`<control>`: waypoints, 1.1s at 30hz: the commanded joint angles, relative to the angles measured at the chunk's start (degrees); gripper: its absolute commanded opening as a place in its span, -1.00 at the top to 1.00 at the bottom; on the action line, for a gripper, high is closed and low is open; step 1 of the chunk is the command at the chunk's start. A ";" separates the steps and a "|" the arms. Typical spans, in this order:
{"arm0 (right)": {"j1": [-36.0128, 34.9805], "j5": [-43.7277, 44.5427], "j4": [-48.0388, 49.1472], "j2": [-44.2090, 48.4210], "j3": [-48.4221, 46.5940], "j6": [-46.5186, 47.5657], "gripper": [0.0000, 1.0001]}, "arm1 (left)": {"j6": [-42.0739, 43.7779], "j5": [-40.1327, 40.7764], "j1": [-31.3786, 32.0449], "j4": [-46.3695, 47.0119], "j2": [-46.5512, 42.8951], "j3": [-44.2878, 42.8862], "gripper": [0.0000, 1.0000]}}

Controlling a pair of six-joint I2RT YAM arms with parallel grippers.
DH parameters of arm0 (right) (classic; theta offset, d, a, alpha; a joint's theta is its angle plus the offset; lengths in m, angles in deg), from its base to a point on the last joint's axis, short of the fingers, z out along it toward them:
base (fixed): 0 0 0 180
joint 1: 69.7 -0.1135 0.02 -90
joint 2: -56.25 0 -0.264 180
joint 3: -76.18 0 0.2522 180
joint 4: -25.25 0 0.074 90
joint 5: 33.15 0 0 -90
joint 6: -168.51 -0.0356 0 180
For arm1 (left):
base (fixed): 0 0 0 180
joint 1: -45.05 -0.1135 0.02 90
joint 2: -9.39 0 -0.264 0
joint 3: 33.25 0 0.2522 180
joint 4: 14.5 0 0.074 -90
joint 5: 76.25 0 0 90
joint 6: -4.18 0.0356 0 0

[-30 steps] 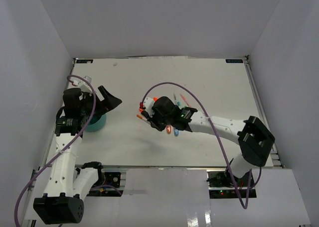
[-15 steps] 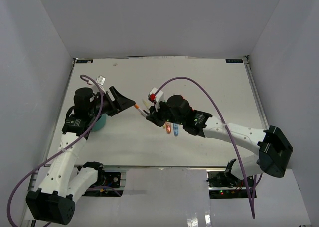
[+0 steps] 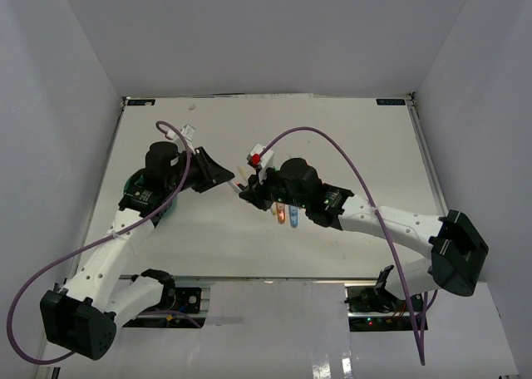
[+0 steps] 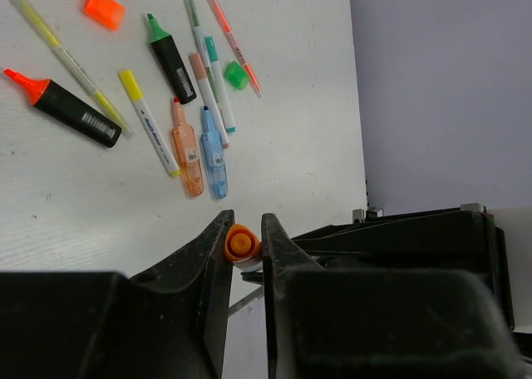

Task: Sort the stationery into containers
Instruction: Pick up the pen from the center of the board, then place the pen in the storage box.

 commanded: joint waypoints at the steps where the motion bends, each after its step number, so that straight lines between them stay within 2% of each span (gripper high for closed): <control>1: -0.10 -0.54 4.02 1.63 1.05 -0.54 0.85 | 0.22 2.65 0.77 1.65 -0.04 -2.80 0.48; 6: -0.10 -0.19 3.93 1.63 1.32 -0.54 0.81 | 0.57 2.74 1.30 1.83 0.22 -2.89 0.84; 9: -0.01 -0.19 3.32 1.81 1.14 -0.37 0.42 | 1.80 4.23 1.30 1.57 -0.04 -2.98 0.87; 10: -0.01 -0.19 2.88 1.98 1.05 -0.36 0.12 | 2.15 5.19 1.30 0.61 -0.39 -3.59 0.88; 11: 0.07 -0.28 2.62 2.16 0.88 -0.45 -0.03 | 3.63 6.60 1.38 -0.62 -0.39 -4.47 0.88; 12: 0.07 -0.28 1.66 2.25 0.79 -0.28 -0.17 | 4.52 11.13 1.38 -2.03 -0.39 -5.61 0.89; 13: 0.07 -0.11 1.12 2.68 0.79 -0.28 -0.43 | 5.48 13.88 1.30 -5.17 -0.31 -6.83 0.91; 14: -0.01 -0.02 0.68 3.12 0.96 -0.19 -0.55 | 7.49 16.86 1.30 -6.86 -0.22 -9.46 0.91; 15: 0.07 0.59 0.07 3.47 1.23 -0.10 -0.64 | 8.65 23.68 1.30 -8.09 -0.13 -10.61 0.92; 16: -0.01 0.95 -0.11 4.35 1.58 0.07 -0.81 | 9.61 27.92 1.21 -10.37 0.13 -11.76 0.93; 18: 0.16 1.91 -0.46 5.32 2.63 0.42 -0.95 | 13.03 35.14 1.12 -12.32 0.48 -14.75 0.94; 20: 0.16 2.96 -1.34 6.81 3.77 1.04 -0.82 | 16.37 48.65 -0.10 -14.86 1.53 -17.03 0.95; 22: 0.25 3.76 -1.78 8.31 4.39 2.00 -0.80 | 18.49 53.17 -1.68 -14.87 2.24 -18.01 0.96; 24: 0.25 4.90 -2.13 9.36 5.79 2.62 -0.80 | 21.65 55.12 -6.67 -13.04 2.86 -17.92 0.97; 27: 0.60 5.08 -2.13 11.21 7.29 3.24 -0.80 | 23.15 51.88 -16.24 -9.88 3.47 -16.96 0.97; 30: 1.04 5.08 -2.13 12.88 8.87 3.50 -0.80 | 24.65 52.13 -21.61 -6.10 4.87 -14.94 0.97; 33: 1.48 5.08 -2.05 13.76 10.10 3.59 -0.80 | 25.01 53.98 -23.66 -2.76 6.72 -13.62 0.98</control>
